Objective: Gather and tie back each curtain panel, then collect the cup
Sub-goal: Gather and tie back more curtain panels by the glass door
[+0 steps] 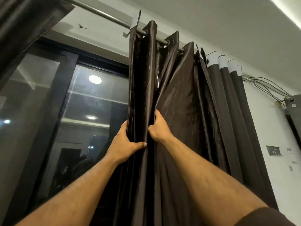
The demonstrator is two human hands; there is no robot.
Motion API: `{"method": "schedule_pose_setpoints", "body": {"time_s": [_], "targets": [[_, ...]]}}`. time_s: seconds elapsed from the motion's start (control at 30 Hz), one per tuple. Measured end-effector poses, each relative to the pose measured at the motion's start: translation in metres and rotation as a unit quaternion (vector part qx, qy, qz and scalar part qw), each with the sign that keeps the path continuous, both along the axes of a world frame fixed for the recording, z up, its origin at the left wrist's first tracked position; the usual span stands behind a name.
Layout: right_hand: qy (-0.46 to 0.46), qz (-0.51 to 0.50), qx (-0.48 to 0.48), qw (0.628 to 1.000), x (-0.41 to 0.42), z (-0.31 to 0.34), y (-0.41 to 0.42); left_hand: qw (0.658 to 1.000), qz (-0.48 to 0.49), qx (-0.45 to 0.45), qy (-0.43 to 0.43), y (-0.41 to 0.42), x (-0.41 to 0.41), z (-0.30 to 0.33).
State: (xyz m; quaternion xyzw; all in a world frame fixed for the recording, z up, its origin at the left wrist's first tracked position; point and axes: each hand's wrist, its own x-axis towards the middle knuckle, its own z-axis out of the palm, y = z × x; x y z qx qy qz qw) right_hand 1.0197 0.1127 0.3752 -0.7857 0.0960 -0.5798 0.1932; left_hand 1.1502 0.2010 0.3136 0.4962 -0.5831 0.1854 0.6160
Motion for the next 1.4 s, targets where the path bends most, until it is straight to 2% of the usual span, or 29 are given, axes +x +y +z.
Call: {"method": "schedule_pose_setpoints", "body": {"time_s": [0.2,0.33,0.43,0.47,0.53,0.6,0.63,0.7,0.77,0.83,0.97,1.1,1.2,1.3,1.4], "targets": [[0.019,0.020,-0.026,0.999,0.041,0.011,0.065,1.000,-0.016,0.026,0.004,0.035,0.013,0.002],[0.012,0.073,-0.044,0.996,0.051,0.014,0.089,0.998,0.061,-0.018,0.017,0.056,0.024,0.003],[-0.003,0.154,0.006,0.988,0.049,0.013,0.086,0.994,0.099,-0.042,0.023,0.066,0.028,0.002],[-0.038,0.138,0.011,0.990,0.047,0.011,0.082,0.994,0.100,-0.046,0.022,0.067,0.028,0.001],[-0.143,-0.023,0.008,0.989,0.041,0.012,0.065,0.994,0.099,-0.049,0.019,0.068,0.028,-0.002],[-0.199,-0.199,0.083,0.956,0.030,0.013,0.044,0.995,0.083,-0.043,0.019,0.068,0.026,-0.003],[-0.185,-0.218,0.162,0.945,0.023,0.013,0.032,0.996,0.076,-0.040,0.016,0.068,0.025,-0.003],[-0.143,-0.157,0.320,0.923,0.012,0.012,0.016,0.997,0.068,-0.036,0.008,0.068,0.024,-0.003],[-0.130,-0.073,0.382,0.912,0.009,0.008,0.001,0.998,0.060,-0.029,0.000,0.068,0.025,-0.002],[-0.110,-0.038,0.340,0.933,0.011,0.005,-0.004,0.998,0.054,-0.016,0.001,0.065,0.026,-0.002],[-0.056,-0.060,0.162,0.983,0.030,0.002,0.017,1.000,0.025,0.007,0.001,0.059,0.026,-0.003],[-0.013,-0.016,0.020,1.000,0.061,0.011,0.061,0.999,-0.033,0.023,0.008,0.057,0.024,-0.004],[0.037,0.029,-0.009,0.999,0.083,0.015,0.091,0.996,-0.086,0.008,0.019,0.061,0.028,-0.003],[0.045,0.096,0.002,0.994,0.088,0.015,0.101,0.999,0.019,-0.031,0.019,0.070,0.042,-0.002],[-0.042,0.103,0.022,0.994,0.081,0.012,0.094,0.995,0.087,-0.035,0.026,0.077,0.053,-0.001]]}}
